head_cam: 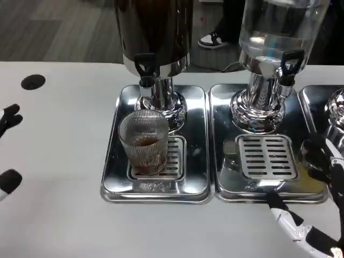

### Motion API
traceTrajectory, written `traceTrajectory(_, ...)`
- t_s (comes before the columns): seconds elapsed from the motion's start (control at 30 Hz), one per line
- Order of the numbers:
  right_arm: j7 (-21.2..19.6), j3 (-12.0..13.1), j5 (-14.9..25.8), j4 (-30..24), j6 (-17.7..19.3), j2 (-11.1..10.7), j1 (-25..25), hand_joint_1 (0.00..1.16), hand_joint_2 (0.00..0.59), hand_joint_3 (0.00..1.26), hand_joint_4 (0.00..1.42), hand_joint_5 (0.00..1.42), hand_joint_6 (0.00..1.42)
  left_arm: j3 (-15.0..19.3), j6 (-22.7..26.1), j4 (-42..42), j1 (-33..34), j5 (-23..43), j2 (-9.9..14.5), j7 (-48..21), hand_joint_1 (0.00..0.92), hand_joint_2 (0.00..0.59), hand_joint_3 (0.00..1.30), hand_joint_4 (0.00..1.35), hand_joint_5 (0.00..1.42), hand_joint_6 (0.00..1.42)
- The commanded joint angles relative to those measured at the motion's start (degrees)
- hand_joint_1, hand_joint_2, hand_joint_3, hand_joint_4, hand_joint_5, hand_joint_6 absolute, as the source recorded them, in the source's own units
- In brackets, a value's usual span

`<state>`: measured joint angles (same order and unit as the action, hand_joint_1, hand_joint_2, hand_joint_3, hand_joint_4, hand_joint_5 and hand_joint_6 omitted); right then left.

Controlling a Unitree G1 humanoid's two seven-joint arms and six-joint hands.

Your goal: Grasp the cup under the faucet to collect the drink, then remove the cup.

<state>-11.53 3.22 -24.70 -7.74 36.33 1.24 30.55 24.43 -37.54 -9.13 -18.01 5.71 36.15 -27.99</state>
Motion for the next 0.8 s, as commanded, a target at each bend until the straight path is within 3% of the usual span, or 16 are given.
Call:
traceTrajectory(0.03,-1.51,-1.06,-0.58,2.27,-0.66,-0.52,-1.23,0.89,0.204,0.14,0.18,0.21,0.26,1.82,-5.86,-2.08,-1.79,-5.89,1.77,2.32,0.000,0.012,0.00,0.00,0.00,0.00)
traceTrajectory(0.3,-3.58,-3.86,-2.35,6.02,-1.25,-0.38,-4.01,0.89,0.204,0.14,0.16,0.20,0.26,2.91,-12.71,-5.94,-3.70,-15.81,3.47,7.91,0.000,0.007,0.00,0.00,0.00,0.00)
traceTrajectory(0.47,-5.16,-5.81,-3.13,9.46,-1.60,-0.32,-6.85,0.89,0.199,0.13,0.16,0.19,0.26,3.08,-14.58,-7.55,-4.87,-19.51,4.76,11.01,0.000,0.006,0.00,0.00,0.00,0.00)
traceTrajectory(0.8,-8.75,-9.18,-3.13,18.95,-1.31,-0.12,-14.32,0.91,0.188,0.12,0.17,0.21,0.29,2.61,-13.73,-8.11,-6.39,-17.78,5.66,12.25,0.000,0.005,0.00,0.00,0.00,0.00)
